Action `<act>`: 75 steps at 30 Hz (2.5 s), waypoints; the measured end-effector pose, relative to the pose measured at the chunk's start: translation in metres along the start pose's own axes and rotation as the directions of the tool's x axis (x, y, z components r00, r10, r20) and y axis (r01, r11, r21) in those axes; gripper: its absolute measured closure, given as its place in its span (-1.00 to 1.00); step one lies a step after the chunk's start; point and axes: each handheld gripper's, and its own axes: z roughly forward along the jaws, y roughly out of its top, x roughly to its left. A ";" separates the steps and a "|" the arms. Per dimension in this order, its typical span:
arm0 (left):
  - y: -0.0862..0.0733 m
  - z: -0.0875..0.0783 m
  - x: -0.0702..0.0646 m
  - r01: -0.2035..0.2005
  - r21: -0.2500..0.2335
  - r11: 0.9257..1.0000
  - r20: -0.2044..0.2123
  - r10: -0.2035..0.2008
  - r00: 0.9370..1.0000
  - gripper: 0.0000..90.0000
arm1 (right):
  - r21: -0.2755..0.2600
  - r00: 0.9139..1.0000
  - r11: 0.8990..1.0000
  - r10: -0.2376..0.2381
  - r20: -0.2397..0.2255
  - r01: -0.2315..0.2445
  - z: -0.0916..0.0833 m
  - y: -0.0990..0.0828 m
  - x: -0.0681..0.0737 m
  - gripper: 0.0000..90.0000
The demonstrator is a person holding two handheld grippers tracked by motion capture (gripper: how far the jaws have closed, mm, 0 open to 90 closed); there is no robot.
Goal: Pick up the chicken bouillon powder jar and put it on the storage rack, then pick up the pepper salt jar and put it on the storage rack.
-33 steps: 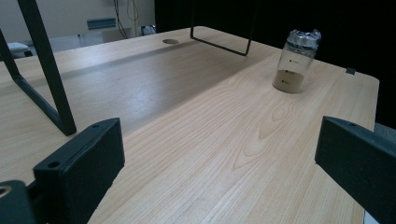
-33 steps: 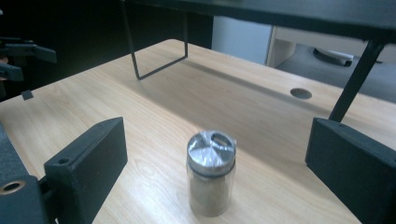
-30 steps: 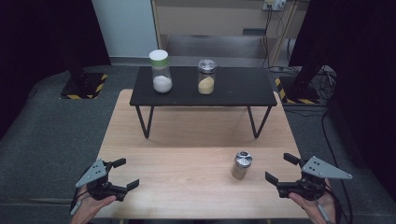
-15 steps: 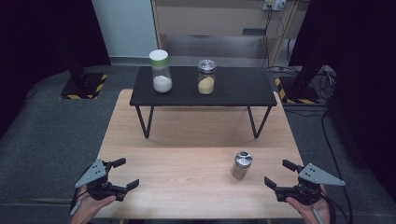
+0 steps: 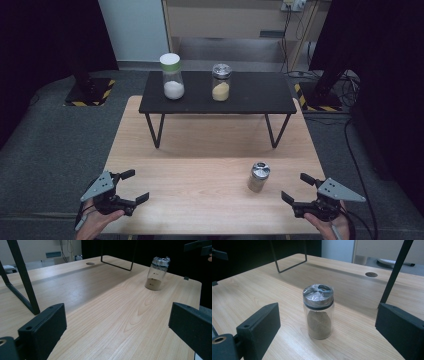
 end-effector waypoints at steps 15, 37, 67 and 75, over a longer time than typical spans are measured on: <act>0.000 0.000 0.000 -0.007 -0.004 1.000 0.006 0.007 1.000 -0.99 | -0.005 0.999 1.000 -0.015 -0.034 0.015 0.003 -0.008 -0.003 -0.85; 0.000 0.001 0.000 -0.013 -0.005 1.000 0.014 0.013 1.000 -0.99 | -0.004 0.999 1.000 -0.019 -0.043 0.019 0.004 -0.009 -0.005 -0.85; 0.000 0.000 0.000 -0.005 -0.004 1.000 0.006 0.005 1.000 -0.99 | -0.014 1.000 1.000 -0.001 -0.015 0.000 -0.012 0.022 -0.007 -0.87; 0.000 0.000 -0.001 -0.005 -0.004 1.000 0.005 0.005 1.000 -0.99 | 0.003 1.000 1.000 -0.009 -0.018 0.009 -0.008 0.035 -0.010 -0.88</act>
